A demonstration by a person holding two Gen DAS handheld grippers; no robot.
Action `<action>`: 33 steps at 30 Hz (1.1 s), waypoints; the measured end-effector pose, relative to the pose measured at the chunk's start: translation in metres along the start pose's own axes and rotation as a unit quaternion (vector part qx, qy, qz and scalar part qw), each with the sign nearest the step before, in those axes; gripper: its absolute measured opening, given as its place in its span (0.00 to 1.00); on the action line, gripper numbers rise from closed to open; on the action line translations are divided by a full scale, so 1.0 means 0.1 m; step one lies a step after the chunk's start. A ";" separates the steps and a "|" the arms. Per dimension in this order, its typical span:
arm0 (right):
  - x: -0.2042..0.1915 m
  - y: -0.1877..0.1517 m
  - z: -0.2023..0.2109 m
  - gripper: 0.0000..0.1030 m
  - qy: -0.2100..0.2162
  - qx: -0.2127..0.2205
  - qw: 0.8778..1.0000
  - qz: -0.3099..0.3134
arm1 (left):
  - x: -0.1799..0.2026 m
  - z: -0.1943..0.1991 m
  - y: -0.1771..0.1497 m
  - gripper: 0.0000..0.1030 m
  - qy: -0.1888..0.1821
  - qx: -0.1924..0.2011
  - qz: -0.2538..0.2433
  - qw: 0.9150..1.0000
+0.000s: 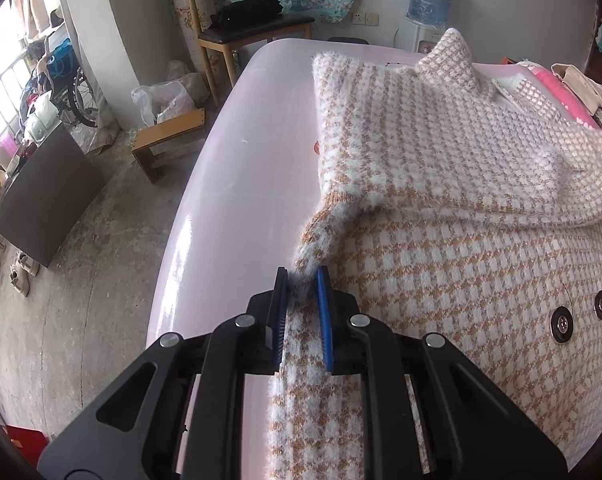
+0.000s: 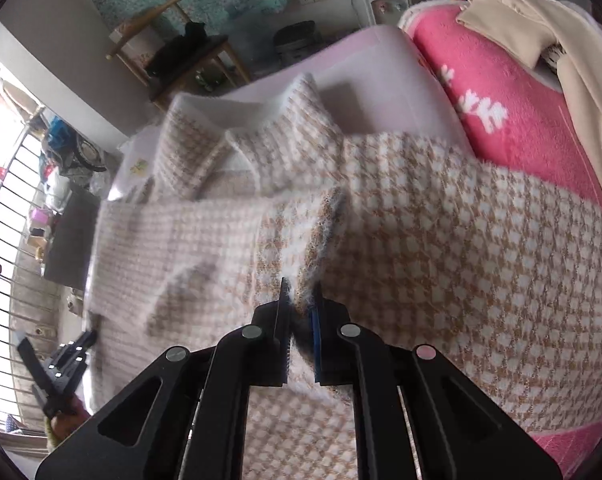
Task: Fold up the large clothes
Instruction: 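Open both tools and release the folded coat side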
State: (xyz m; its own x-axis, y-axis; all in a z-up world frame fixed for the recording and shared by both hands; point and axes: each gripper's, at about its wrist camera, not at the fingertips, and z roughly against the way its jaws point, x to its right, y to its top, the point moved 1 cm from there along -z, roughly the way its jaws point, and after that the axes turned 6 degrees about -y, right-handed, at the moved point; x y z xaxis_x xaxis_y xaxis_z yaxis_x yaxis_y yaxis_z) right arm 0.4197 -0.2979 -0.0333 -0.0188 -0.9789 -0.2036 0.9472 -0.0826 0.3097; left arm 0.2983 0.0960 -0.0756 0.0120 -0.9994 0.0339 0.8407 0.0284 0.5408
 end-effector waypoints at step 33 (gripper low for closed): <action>-0.36 -0.23 -0.28 0.51 -0.052 0.066 0.990 0.114 | 0.29 -0.89 1.40 0.65 -0.046 -0.005 0.028 0.999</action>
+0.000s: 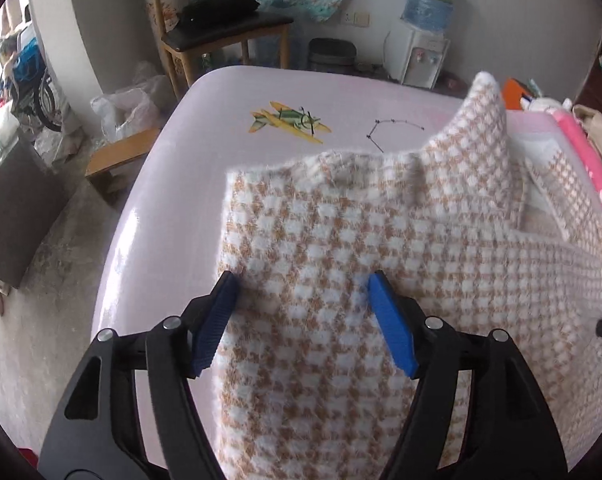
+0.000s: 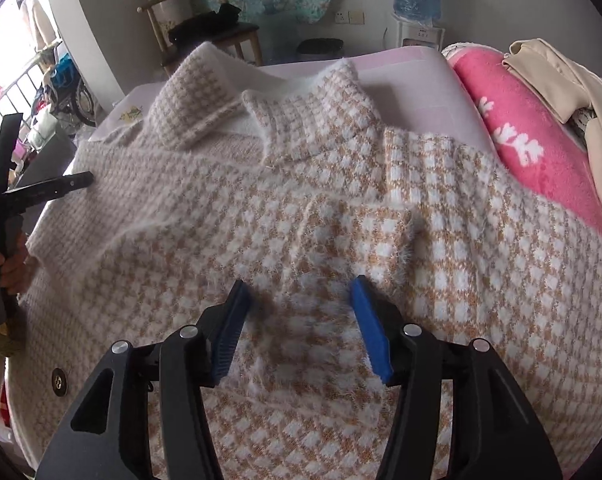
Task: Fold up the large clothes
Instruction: 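Open both tools and release the folded coat side, then grasp the other coat sleeve with the right tool and lift it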
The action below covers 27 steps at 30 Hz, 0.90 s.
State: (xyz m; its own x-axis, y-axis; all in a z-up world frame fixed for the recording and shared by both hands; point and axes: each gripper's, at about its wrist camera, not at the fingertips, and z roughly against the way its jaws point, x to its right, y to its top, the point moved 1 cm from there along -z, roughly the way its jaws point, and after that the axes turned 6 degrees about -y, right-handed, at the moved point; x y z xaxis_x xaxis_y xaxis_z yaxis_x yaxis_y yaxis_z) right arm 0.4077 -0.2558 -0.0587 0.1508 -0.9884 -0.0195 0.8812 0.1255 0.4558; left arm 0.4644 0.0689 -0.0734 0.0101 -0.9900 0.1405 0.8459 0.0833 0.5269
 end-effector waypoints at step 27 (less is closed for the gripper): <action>1.07 -1.31 1.13 0.69 -0.022 0.000 0.983 -0.182 | 0.78 0.43 -0.87 0.93 0.016 0.003 -0.080 0.997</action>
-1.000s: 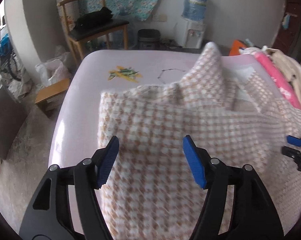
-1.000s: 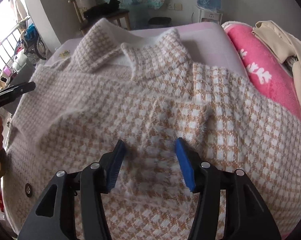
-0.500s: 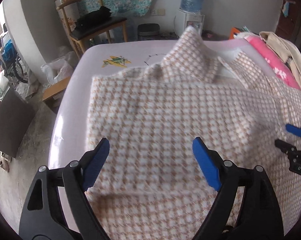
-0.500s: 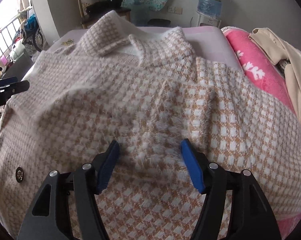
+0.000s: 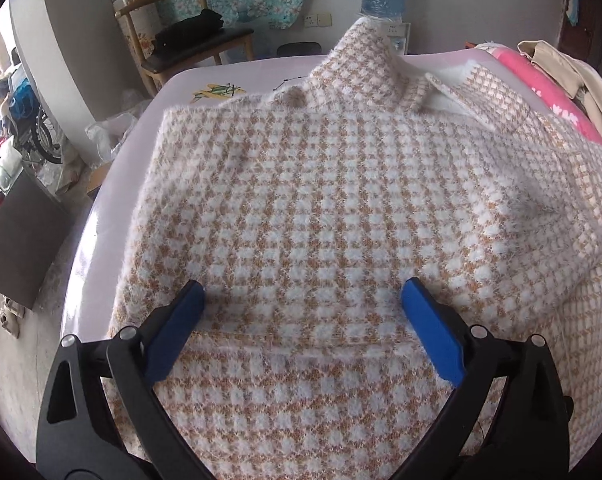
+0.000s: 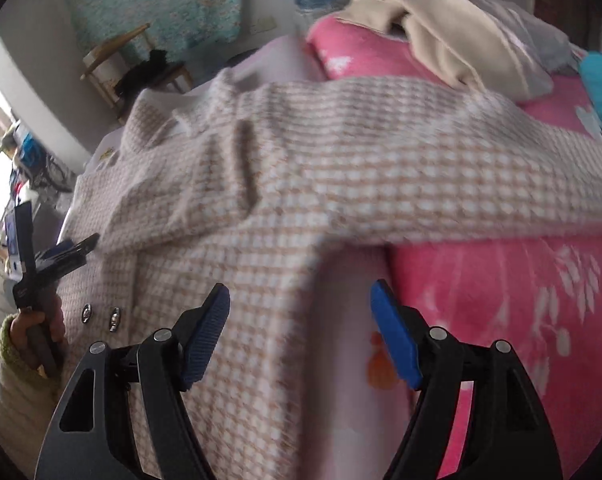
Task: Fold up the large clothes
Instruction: 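Grasp the other coat sleeve with the right tool and lift it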
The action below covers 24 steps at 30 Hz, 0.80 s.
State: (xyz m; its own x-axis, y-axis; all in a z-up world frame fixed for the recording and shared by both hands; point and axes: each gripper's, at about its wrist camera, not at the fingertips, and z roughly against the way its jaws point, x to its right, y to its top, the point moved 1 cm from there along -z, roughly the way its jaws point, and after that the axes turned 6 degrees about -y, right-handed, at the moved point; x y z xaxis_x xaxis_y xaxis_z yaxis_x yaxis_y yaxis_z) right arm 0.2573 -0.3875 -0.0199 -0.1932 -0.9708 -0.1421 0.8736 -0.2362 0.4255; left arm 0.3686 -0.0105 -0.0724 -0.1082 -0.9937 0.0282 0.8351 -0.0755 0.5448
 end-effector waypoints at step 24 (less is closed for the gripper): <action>3.48 0.29 -0.01 0.52 0.034 0.072 0.863 -0.499 | -0.05 -0.06 0.09 0.93 -0.018 -0.047 0.008 0.999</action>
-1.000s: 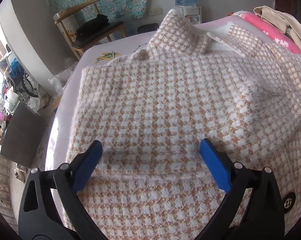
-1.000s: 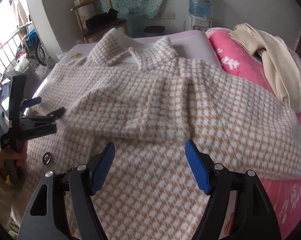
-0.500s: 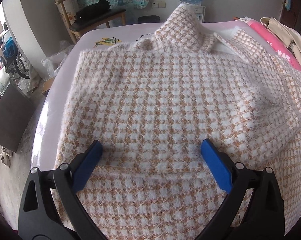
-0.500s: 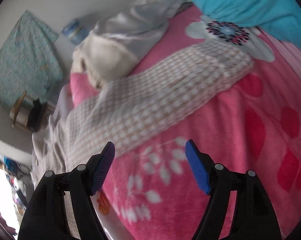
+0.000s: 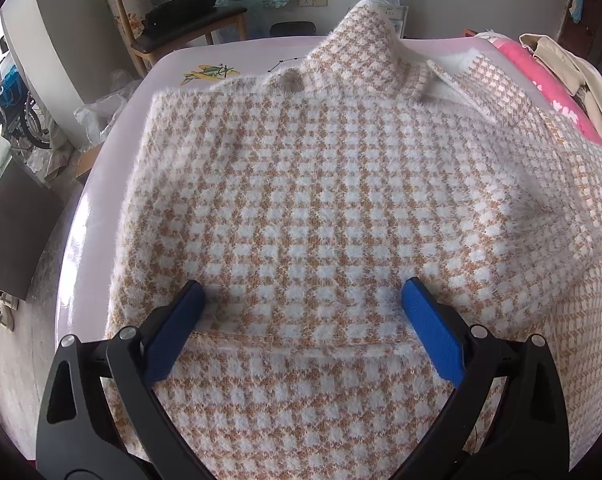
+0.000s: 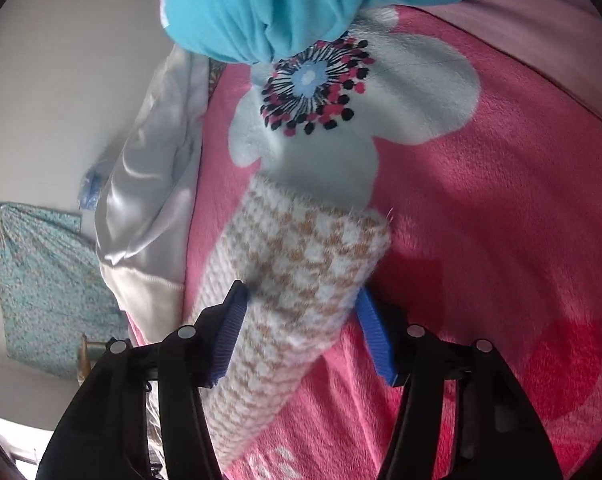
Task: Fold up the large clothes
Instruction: 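Grasp the other coat sleeve with the right tool and lift it, then lay the held sleeve across the coat front with the right tool, release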
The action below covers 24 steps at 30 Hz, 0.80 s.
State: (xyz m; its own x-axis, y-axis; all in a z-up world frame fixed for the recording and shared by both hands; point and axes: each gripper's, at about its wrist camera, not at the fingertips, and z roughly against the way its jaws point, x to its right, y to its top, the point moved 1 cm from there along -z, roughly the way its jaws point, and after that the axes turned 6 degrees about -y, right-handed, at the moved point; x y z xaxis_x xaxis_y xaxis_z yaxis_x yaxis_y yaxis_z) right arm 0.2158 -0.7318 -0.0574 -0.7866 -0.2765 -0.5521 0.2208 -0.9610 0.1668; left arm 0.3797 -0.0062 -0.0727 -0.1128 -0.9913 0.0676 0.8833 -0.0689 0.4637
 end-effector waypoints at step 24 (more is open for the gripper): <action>-2.63 -1.30 1.79 0.17 0.146 0.173 0.918 0.327 | -0.11 0.19 0.02 0.66 -0.033 0.021 0.015 0.999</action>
State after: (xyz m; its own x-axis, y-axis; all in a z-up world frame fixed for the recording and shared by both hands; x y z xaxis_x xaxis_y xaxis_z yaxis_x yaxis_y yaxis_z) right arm 0.2905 -0.5330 0.2124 -0.3527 -0.8319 -0.4285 0.3539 -0.5425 0.7619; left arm 0.3737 0.0067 -0.0560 -0.1181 -0.9831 0.1400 0.8668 -0.0333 0.4976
